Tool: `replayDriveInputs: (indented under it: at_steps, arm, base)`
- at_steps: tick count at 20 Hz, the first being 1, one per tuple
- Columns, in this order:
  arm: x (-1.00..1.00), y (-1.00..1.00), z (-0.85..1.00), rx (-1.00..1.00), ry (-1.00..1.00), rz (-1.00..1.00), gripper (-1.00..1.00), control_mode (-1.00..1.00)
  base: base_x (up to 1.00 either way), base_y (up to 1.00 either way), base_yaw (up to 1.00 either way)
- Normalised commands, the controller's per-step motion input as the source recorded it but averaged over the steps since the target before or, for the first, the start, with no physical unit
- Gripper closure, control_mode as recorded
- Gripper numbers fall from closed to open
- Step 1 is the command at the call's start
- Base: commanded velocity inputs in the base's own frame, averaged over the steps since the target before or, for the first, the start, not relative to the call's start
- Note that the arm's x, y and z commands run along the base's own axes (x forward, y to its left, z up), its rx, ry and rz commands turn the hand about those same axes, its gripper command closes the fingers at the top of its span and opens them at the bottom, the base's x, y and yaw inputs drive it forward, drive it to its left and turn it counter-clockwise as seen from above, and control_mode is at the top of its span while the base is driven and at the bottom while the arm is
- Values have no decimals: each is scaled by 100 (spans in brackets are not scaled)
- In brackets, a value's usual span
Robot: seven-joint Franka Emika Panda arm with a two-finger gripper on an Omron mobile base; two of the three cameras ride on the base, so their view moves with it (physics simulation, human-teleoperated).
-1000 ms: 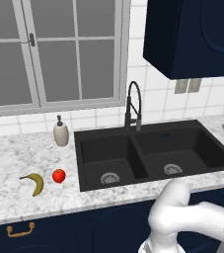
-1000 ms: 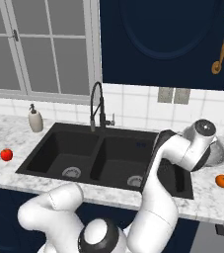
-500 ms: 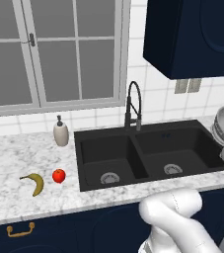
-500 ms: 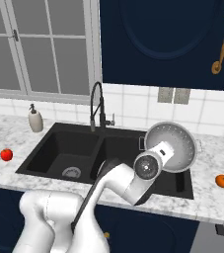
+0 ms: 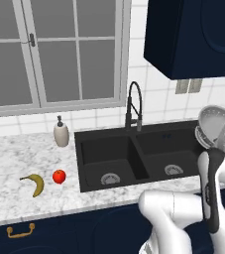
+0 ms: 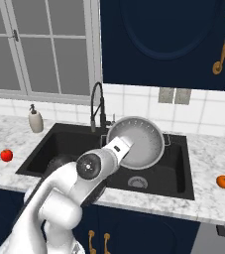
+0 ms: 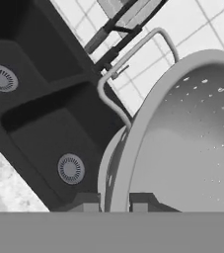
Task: Put the colander in the sink, put the apple, orange, banana in the colander, and turn on the sink faucet and pour water over the colander.
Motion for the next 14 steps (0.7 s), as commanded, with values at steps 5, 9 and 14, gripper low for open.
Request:
replayDriveInputs:
  at_steps: [5,9,14]
  arm:
    - [-62,100,51,-9,0,0,100,-100]
    - [-41,100,39,-8,1,1,100,-100]
    - [-27,100,6,-12,0,4,100,-100]
  base:
    - [0,0,0]
    - [0,0,0]
    - [0,0,0]
